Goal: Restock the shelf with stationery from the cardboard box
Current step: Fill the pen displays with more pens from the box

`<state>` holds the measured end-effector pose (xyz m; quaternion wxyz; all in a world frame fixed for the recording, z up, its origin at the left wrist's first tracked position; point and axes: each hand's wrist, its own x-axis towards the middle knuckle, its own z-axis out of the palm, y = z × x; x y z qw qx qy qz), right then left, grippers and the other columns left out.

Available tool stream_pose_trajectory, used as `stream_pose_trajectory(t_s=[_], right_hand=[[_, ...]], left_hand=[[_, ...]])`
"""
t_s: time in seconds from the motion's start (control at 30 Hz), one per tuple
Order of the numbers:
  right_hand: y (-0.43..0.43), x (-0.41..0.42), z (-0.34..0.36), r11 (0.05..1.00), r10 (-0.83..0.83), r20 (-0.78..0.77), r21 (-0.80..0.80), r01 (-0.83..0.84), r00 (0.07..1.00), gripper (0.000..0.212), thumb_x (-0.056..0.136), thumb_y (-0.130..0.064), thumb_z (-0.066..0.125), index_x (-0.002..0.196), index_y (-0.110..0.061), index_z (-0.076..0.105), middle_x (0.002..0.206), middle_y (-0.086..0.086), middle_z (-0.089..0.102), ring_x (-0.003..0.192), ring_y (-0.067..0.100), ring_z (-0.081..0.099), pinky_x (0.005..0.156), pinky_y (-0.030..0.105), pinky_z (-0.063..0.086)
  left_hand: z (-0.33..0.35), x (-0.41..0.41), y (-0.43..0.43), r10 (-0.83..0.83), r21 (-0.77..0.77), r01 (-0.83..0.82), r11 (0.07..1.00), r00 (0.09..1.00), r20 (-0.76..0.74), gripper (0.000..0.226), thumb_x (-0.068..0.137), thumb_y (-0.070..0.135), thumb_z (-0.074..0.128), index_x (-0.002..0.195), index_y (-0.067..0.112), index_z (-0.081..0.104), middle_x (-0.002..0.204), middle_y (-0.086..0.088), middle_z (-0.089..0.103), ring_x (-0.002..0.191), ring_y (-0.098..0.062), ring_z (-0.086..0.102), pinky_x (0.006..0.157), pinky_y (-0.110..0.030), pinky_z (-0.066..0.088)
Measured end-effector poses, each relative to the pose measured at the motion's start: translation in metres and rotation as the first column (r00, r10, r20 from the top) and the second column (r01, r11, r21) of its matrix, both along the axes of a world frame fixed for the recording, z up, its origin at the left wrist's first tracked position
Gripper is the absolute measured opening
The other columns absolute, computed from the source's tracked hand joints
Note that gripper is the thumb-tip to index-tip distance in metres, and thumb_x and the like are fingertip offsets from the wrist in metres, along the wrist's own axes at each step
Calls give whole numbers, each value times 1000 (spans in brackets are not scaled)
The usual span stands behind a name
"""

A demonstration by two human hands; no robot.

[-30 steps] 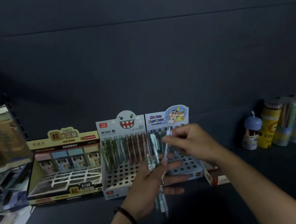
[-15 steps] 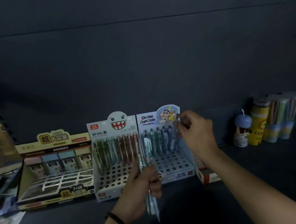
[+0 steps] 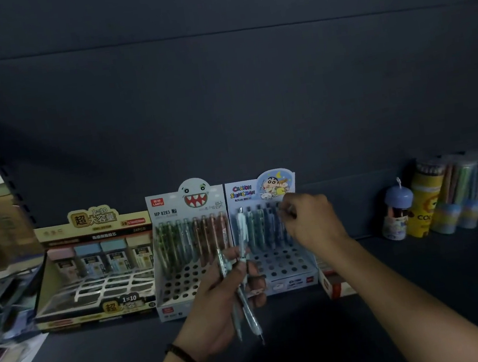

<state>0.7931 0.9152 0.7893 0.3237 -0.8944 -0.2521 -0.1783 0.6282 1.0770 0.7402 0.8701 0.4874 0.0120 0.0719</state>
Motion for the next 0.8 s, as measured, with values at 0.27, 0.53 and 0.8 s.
stream_pose_trajectory(t_s=[0.27, 0.53, 0.8], right_hand=[[20, -12, 14, 968, 213, 73, -152, -200, 974, 27, 95, -30, 73, 121, -24, 74, 118, 0, 67, 105, 20, 65, 89, 41, 58], [44, 9, 43, 889, 261, -125, -356, -289, 957, 13, 95, -24, 79, 97, -12, 73, 93, 8, 73, 77, 22, 69, 73, 38, 60], [46, 18, 66, 888, 271, -299, -290, -358, 915, 9, 95, -10, 78, 87, -5, 78, 67, 9, 77, 59, 20, 77, 66, 37, 67]], left_hand=[[-4, 3, 3, 145, 102, -136, 985, 985, -90, 20, 111, 16, 50, 124, 7, 63, 71, 1, 46, 55, -15, 33, 49, -29, 36], [-9, -3, 11, 163, 249, -127, 960, 978, -131, 39, 111, 19, 54, 149, 17, 49, 76, 0, 41, 58, -16, 33, 53, -33, 34], [-28, -2, 33, 260, 334, -184, 924, 945, -198, 58, 111, 18, 53, 164, 16, 29, 68, 1, 45, 55, -15, 35, 52, -31, 36]])
